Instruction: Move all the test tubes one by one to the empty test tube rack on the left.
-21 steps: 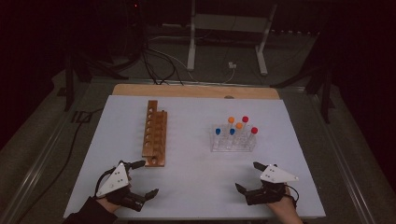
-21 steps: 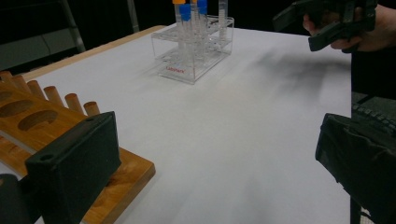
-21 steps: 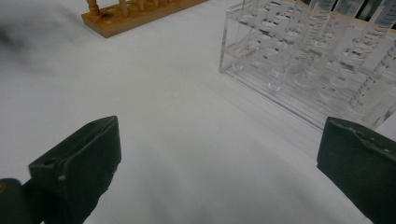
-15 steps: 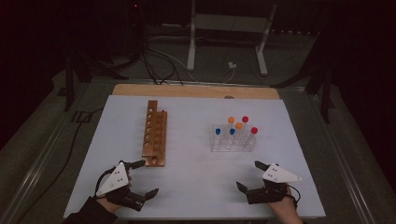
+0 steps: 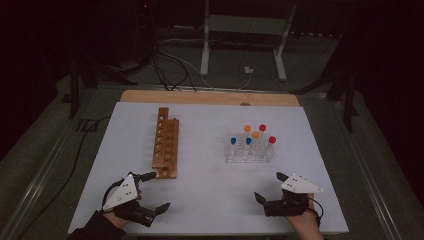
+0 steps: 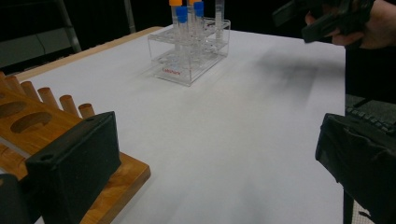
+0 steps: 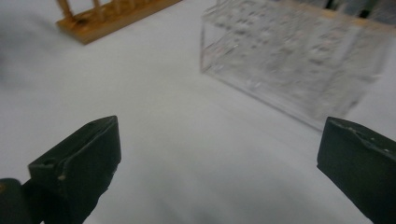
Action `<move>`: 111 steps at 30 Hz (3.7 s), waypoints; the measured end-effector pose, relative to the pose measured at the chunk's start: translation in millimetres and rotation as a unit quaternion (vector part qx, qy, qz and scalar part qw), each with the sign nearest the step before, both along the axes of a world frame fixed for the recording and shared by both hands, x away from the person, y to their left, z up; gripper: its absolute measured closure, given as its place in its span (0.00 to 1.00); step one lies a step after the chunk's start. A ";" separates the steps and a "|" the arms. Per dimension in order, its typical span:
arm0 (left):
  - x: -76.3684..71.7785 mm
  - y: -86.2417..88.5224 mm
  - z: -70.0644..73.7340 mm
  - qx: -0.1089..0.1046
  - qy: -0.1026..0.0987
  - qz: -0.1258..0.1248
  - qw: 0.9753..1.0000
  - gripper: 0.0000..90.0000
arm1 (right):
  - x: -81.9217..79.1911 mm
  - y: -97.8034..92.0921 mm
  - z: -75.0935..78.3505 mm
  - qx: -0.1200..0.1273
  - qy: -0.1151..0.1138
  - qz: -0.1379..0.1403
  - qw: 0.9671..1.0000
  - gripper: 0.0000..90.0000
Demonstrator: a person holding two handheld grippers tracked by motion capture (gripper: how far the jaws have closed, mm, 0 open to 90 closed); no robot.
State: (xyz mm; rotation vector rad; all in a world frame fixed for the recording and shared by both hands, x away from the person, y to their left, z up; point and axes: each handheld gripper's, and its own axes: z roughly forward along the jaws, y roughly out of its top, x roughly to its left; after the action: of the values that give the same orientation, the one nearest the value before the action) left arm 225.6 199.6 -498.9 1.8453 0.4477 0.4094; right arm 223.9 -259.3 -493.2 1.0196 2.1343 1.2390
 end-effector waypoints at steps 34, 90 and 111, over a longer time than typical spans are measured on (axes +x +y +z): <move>0.0 0.7 0.5 -0.005 0.001 -0.003 1.000 0.01 | 52.7 48.5 60.5 0.023 -0.052 -0.037 0.998 0.02; -1.0 -0.4 0.5 -0.003 0.002 -0.010 1.000 0.01 | 108.9 71.9 17.2 -0.022 0.037 -0.166 0.985 0.85; -0.5 -1.2 0.1 0.004 0.003 -0.009 1.000 0.01 | 101.9 70.8 41.7 -0.031 -0.006 -0.152 0.988 0.86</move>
State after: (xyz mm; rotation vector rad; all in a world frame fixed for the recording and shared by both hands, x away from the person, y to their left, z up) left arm 225.1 198.4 -498.8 1.8572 0.4336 0.3936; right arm 325.8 -188.5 -451.6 1.2517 1.9074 1.0233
